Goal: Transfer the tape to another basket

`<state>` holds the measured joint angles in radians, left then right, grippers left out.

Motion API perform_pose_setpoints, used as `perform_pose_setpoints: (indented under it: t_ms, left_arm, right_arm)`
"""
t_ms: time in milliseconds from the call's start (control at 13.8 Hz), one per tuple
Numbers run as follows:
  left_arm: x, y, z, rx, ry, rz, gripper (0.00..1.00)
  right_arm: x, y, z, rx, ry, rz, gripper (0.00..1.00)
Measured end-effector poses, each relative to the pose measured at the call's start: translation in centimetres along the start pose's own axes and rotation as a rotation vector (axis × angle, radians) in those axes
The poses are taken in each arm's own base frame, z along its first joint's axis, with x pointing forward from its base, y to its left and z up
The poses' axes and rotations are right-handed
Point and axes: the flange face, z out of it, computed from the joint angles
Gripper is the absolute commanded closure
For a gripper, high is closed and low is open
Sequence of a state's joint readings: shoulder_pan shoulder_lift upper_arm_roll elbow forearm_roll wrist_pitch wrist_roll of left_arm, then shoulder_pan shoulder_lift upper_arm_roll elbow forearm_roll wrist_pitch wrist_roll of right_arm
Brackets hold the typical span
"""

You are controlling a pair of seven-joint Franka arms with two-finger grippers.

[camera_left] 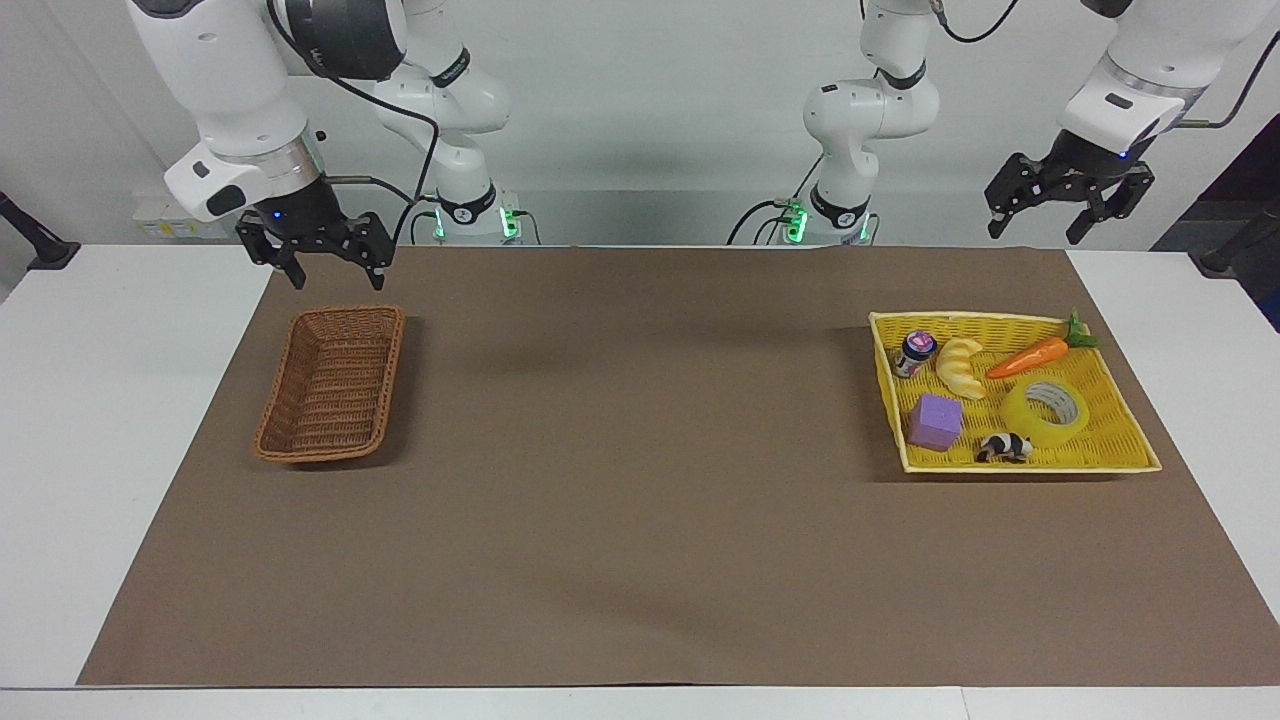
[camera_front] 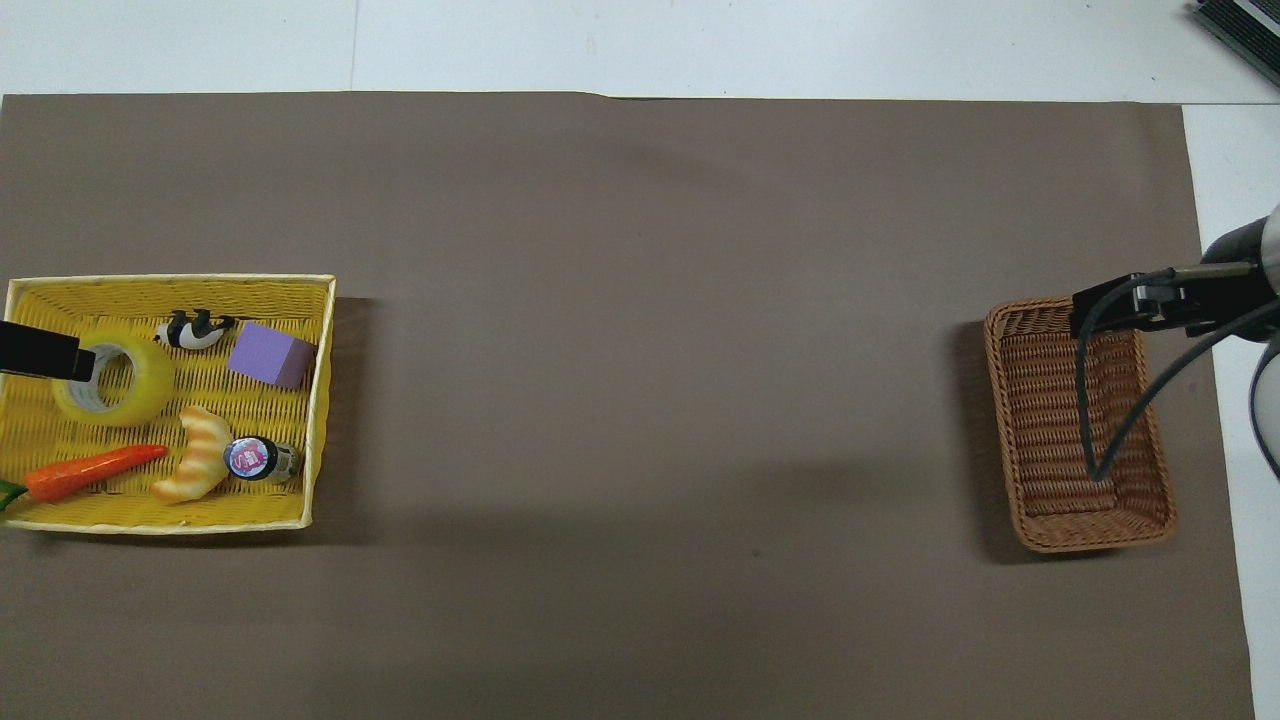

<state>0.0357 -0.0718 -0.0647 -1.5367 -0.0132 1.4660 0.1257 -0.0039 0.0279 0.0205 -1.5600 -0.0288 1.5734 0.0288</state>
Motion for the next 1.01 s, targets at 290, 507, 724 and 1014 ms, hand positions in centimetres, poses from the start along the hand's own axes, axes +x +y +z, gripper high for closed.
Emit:
perform_pose_setpoints:
  t_ms: [290,507,724,1014]
  left_arm:
    - [-0.02,0.05,-0.06,0.000,0.002,0.001,0.00]
    - [-0.04,0.20,-0.12,0.001,0.003,0.002,0.00]
    - [0.00,0.17,-0.19,0.001,0.009,0.002,0.00]
    - [0.24,-0.04,-0.24,0.003,0.021,-0.001,0.00]
  right_arm:
    - [0.00,0.00,0.00,0.000,0.000,0.000,0.00]
    - [0.00,0.00,0.00,0.000,0.000,0.000,0.00]
    - [0.00,0.00,0.00,0.000,0.000,0.000,0.00]
    - [0.00,0.00,0.00,0.000,0.000,0.000,0.00]
